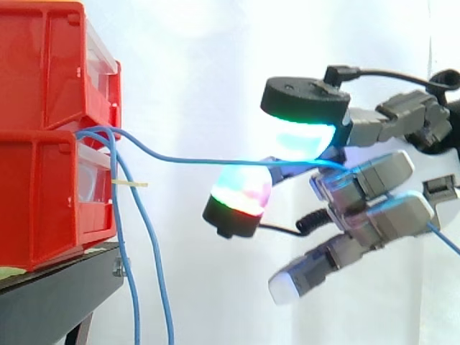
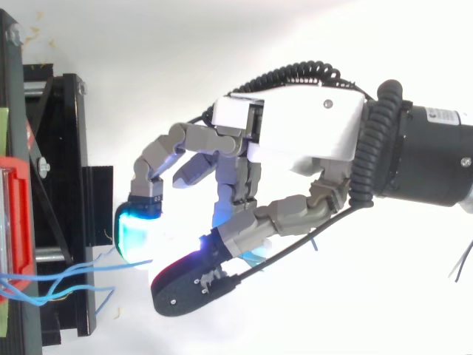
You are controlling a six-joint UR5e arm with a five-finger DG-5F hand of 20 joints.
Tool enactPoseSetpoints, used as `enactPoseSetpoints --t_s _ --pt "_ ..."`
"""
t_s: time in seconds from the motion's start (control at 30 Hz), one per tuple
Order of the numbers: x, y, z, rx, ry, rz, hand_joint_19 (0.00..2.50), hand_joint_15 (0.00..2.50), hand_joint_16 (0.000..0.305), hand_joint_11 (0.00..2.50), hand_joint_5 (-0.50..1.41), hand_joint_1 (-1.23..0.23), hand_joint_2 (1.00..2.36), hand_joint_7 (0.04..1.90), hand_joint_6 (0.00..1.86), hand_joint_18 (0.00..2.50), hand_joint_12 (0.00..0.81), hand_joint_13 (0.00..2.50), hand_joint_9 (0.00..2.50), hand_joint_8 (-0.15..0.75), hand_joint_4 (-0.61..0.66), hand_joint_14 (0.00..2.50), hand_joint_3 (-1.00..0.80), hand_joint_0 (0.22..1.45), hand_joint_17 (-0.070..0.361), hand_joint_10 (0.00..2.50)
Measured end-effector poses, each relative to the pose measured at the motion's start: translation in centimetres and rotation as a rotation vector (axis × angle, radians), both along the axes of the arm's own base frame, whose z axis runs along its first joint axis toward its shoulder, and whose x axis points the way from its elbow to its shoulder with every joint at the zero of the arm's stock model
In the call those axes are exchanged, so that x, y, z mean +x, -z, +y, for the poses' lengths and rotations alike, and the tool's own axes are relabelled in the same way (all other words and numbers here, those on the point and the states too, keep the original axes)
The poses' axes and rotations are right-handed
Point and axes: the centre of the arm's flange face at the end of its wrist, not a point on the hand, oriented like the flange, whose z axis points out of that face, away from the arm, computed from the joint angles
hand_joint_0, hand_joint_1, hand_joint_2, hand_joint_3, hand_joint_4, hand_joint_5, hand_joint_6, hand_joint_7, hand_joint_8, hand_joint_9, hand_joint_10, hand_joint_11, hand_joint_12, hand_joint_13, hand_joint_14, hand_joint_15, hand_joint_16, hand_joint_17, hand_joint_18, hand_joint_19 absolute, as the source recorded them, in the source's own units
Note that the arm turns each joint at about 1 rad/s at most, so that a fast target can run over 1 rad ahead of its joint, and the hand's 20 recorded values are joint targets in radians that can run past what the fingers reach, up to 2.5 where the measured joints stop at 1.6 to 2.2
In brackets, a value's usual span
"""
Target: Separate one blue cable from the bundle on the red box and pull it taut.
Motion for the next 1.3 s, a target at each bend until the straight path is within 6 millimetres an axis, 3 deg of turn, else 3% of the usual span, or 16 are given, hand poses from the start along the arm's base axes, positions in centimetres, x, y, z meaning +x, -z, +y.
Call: enactPoseSetpoints --t_s 0.27,0.47,0.83,1.07,1.17,1.3 --pt "-0.4 2.9 0.5 0.034 0.000 -0.022 0.38 0.87 0.046 1.44 -0.10 -0.66 1.00 0.77 0.91 0.45 0.410 1.66 1.70 0.270 0.11 0.02 -0.50 0.41 0.103 0.01" --pt "-0.3 3.6 0.5 0.037 0.002 -0.046 0.39 0.91 0.039 1.48 -0.10 -0.74 1.00 0.80 0.91 0.41 0.371 1.63 1.69 0.232 0.08 0.02 -0.50 0.48 0.089 0.02" --pt "-0.1 3.2 0.9 0.036 0.004 -0.058 0.40 0.95 0.034 1.51 -0.10 -0.77 1.01 0.83 0.92 0.38 0.323 1.61 1.68 0.193 0.05 0.02 -0.43 0.62 0.076 0.02" --pt "0.3 1.7 1.4 0.028 0.006 -0.069 0.40 0.94 0.034 1.52 -0.10 -0.78 1.01 0.83 0.93 0.40 0.329 1.61 1.69 0.196 0.03 0.03 -0.35 0.63 0.076 0.02" --pt "0.2 1.2 1.6 0.018 0.003 -0.046 0.41 0.94 0.037 1.52 -0.10 -0.72 1.00 0.82 0.92 0.38 0.347 1.62 1.70 0.212 0.06 0.02 -0.50 0.54 0.082 0.02" --pt "0.1 0.7 1.9 0.009 0.002 -0.019 0.39 0.90 0.042 1.49 -0.09 -0.65 1.00 0.80 0.91 0.42 0.385 1.65 1.74 0.254 0.08 0.02 -0.50 0.45 0.095 0.02"
